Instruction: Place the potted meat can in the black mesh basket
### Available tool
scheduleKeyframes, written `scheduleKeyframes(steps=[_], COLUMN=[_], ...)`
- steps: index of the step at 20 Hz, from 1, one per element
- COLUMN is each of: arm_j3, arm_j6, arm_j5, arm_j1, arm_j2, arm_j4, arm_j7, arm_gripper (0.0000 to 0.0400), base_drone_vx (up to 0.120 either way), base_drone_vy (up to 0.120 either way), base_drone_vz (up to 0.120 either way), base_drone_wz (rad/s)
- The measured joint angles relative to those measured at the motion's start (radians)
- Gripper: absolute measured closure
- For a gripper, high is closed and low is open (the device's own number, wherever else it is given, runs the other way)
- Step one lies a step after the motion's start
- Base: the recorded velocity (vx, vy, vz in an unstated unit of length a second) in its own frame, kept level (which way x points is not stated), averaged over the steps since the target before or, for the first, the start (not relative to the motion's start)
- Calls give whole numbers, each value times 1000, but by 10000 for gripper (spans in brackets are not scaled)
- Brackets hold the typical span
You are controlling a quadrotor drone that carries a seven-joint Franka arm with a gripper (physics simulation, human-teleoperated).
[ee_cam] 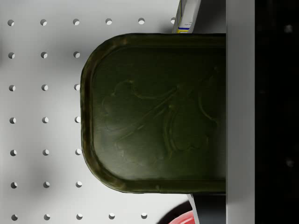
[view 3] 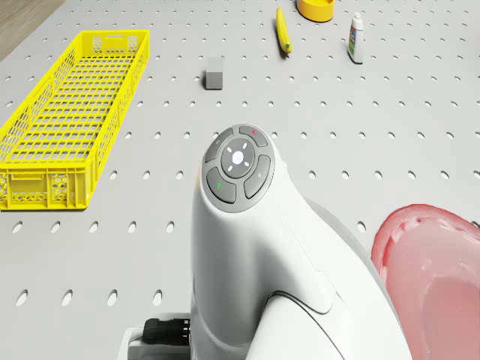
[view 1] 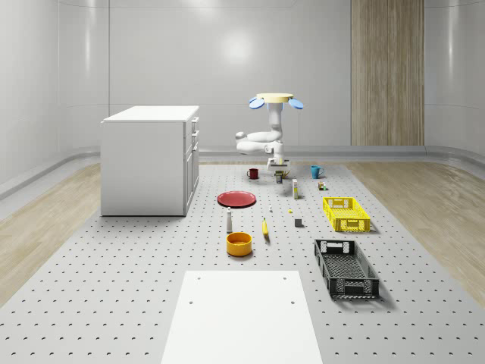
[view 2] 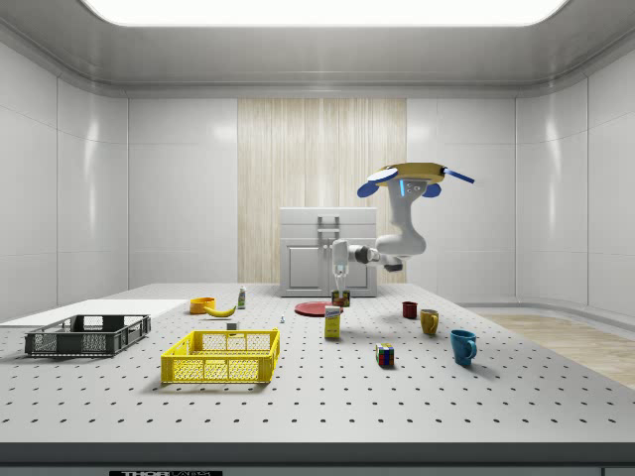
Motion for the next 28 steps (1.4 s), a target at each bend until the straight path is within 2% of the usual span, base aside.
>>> scheduleKeyframes(steps=[8,28], arm_j3=[5,12], arm_j6=[22,68], arm_j5=[11,32], arm_j1=[-6,-17], arm_j2=[-23,-73], arm_j4=[1,3], arm_j7=[9,19], arm_gripper=[115,115], base_drone_vx=[120,120], base_drone_vy=[0,8], base_drone_vz=[75,0], base_drone_wz=[0,0])
